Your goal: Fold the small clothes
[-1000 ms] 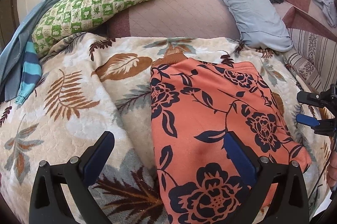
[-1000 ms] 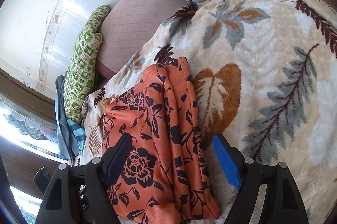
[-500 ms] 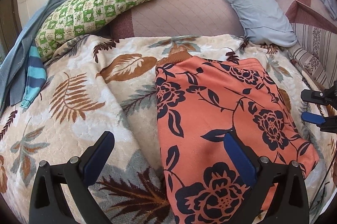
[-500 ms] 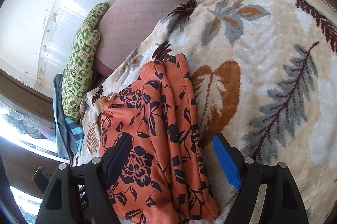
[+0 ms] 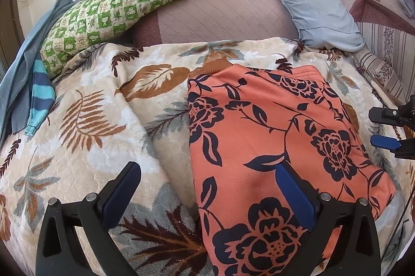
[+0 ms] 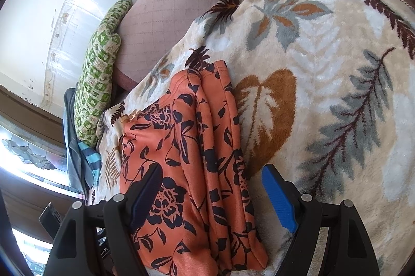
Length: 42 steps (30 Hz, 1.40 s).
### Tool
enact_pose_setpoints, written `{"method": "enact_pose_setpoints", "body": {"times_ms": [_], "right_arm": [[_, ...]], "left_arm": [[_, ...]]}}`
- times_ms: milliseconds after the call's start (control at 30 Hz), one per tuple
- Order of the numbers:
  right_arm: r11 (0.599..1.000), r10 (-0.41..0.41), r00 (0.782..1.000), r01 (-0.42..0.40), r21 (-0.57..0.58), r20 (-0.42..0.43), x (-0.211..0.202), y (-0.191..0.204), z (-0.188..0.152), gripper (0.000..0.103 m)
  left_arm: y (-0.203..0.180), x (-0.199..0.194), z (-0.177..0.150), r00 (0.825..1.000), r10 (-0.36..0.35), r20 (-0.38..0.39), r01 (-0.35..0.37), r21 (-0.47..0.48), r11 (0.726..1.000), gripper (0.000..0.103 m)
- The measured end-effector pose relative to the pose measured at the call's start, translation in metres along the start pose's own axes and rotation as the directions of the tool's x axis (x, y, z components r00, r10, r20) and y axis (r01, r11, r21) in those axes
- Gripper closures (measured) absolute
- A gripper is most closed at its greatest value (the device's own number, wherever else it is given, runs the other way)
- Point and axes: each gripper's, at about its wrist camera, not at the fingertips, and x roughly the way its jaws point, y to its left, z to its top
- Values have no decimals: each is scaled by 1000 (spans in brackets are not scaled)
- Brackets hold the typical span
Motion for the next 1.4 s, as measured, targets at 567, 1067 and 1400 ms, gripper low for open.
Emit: {"method": "enact_pose_setpoints", "body": {"times_ms": [567, 1067, 1400], "right_arm": [[1000, -5, 1000, 5, 5, -23, 12, -3, -1, 21], [1000, 10, 999, -10, 10, -41, 31, -5, 2, 21], [1000, 19, 999, -19, 14, -40, 28, -7, 2, 21]], "left_arm": [[-4, 8, -1, 1000, -13, -20, 13, 11, 1000, 0], [-11, 20, 3, 999, -35, -31, 35, 10, 999, 0], [-16, 21, 4, 999, -36, -34, 36, 8, 999, 0]]}}
